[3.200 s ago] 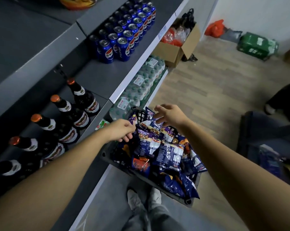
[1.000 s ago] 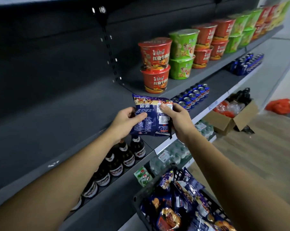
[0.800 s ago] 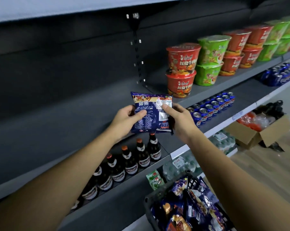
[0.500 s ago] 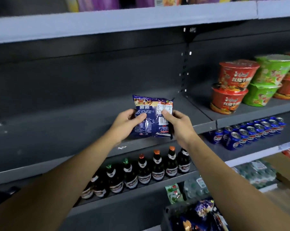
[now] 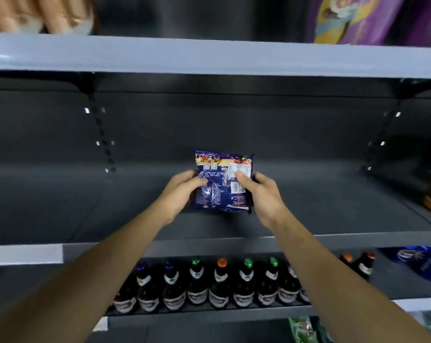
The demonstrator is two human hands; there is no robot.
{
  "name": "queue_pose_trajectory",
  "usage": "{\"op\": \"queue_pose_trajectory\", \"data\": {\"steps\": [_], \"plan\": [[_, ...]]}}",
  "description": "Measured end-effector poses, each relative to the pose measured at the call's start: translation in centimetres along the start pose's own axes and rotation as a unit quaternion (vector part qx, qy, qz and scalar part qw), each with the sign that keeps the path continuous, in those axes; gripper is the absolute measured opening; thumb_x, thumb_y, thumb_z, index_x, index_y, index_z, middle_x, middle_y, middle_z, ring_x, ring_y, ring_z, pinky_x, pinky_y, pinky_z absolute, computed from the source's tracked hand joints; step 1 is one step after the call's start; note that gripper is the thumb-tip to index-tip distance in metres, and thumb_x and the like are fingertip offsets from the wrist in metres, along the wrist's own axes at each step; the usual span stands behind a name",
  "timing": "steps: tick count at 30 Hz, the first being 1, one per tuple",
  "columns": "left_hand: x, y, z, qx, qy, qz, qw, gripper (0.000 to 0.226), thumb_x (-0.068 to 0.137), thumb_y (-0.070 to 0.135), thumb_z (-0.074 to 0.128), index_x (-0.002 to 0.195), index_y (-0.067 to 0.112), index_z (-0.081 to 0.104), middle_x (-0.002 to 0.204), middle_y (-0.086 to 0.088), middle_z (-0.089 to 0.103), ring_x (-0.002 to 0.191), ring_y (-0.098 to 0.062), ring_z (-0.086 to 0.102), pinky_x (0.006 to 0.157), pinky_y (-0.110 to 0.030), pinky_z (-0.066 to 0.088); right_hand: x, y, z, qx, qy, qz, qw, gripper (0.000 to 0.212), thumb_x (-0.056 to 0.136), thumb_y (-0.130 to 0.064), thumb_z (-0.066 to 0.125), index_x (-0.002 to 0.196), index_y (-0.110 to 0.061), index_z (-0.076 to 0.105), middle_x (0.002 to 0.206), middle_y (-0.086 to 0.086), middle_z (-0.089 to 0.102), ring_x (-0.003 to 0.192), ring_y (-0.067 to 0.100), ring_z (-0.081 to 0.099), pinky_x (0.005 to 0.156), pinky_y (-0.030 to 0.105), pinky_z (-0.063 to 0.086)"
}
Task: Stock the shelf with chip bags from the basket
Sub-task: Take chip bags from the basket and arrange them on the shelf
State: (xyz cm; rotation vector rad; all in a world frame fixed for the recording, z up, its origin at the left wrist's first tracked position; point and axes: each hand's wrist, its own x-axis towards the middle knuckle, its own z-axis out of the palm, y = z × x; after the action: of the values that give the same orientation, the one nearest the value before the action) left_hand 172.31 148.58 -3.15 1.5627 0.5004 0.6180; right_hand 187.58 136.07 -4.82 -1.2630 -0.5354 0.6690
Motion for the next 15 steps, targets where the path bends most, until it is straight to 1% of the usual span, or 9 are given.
{"op": "queue_pose_trajectory", "data": {"steps": [4,7,13,15], "plan": [[0.1,0.1,-7.6,0.006,0.014,0.005,1.0,0.019,0.098,0.005,0.053,0.095,0.018,0.067,0.076,0.015,0.075,0.07,0.007,0.068,0.058,-0.007,0.047,1.3,1.7,7.5,0.003,-0.018,0.005,1.0,0.029,0.095,-0.018,0.069,0.117,-0.001,0.066,0.104,0.014,0.078,0.096,0.033,0.075,0.086,0.049,0.061],[-0.1,-0.1,-12.9,0.014,0.031,0.002,0.999,0.016,0.098,0.008,0.055,0.097,0.019,0.068,0.08,0.013,0.075,0.072,0.007,0.069,0.058,-0.006,0.046,2.1,2.9,12.6,0.005,-0.031,0.009,0.999,0.028,0.095,-0.019,0.07,0.117,-0.002,0.067,0.105,0.014,0.078,0.098,0.033,0.075,0.086,0.05,0.061],[-0.5,-0.9,-21.3,0.014,0.058,-0.011,0.998,0.015,0.097,0.012,0.057,0.102,0.019,0.069,0.094,0.008,0.077,0.087,-0.004,0.072,0.074,-0.019,0.051,3.4,5.1,20.8,-0.008,-0.056,0.026,0.998,0.028,0.095,-0.021,0.07,0.116,-0.003,0.068,0.105,0.013,0.078,0.098,0.032,0.075,0.087,0.049,0.061],[-0.7,-1.1,-23.4,0.006,0.068,-0.014,0.998,0.014,0.097,0.012,0.057,0.104,0.016,0.069,0.094,0.005,0.077,0.086,-0.006,0.072,0.072,-0.018,0.052,3.7,5.6,23.0,-0.015,-0.07,0.029,0.997,0.028,0.095,-0.021,0.07,0.117,-0.004,0.068,0.106,0.012,0.078,0.099,0.032,0.075,0.086,0.048,0.061]]}}
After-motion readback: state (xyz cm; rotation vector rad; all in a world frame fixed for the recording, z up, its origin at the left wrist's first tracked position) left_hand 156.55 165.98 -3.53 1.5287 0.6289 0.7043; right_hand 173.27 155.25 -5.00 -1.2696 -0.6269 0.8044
